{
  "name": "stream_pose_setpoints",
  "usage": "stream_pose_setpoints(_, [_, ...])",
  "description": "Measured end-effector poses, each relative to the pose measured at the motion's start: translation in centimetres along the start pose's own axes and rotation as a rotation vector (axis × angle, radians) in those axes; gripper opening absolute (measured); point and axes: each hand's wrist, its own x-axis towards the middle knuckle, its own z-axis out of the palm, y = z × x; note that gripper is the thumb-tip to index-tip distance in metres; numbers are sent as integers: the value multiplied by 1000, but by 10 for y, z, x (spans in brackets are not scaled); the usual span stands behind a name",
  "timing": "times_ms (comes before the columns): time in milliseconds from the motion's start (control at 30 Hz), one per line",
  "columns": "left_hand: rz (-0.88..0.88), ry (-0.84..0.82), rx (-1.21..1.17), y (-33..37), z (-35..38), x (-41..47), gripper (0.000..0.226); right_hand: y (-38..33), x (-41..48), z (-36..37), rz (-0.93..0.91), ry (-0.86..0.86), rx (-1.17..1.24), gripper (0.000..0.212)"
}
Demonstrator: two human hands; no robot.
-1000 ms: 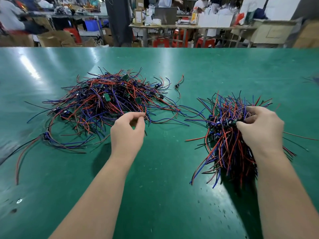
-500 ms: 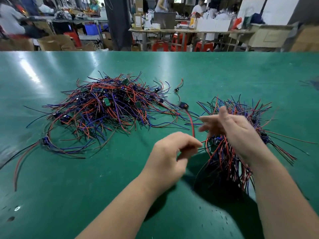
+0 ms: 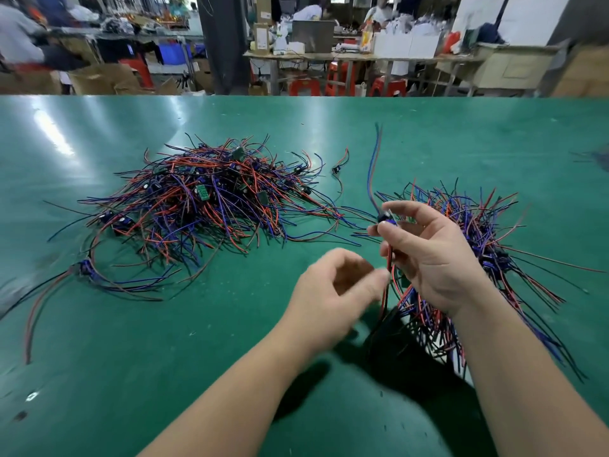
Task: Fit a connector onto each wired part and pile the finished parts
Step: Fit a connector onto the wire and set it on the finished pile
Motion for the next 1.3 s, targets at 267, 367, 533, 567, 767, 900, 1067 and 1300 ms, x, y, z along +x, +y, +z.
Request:
stream_pose_setpoints(267, [-253, 97, -445, 10, -16, 8, 21, 16, -5, 16, -120, -154, -306, 29])
stream_pose_setpoints(367, [-266, 125, -540, 11, -18, 11, 18, 17, -4, 16, -156, -180, -397, 23])
stream_pose_setpoints(533, [-338, 122, -957, 23, -29, 13, 17, 16, -2, 15, -66, -59, -216, 34])
stream_pose_setpoints(567, [-358, 92, -1030, 26, -35, 13, 18, 15, 0, 14, -15, -23, -173, 36])
stream_pose_setpoints(767, [-513, -174, -619, 30, -29, 4, 23, 15, -1, 14, 207, -176, 18, 35])
stream_pose_setpoints(900, [-496, -174, -380, 14, -19, 2, 22, 18, -4, 15, 239, -171, -111, 9])
stream_pose_setpoints(1067, [-461, -120, -302, 7, -18, 3, 15, 18, -2, 10, 256, -83, -141, 8])
stream_pose_setpoints(1300, [-499, -196, -176, 6, -16, 2, 28, 6, 5, 1, 115, 174, -93, 12])
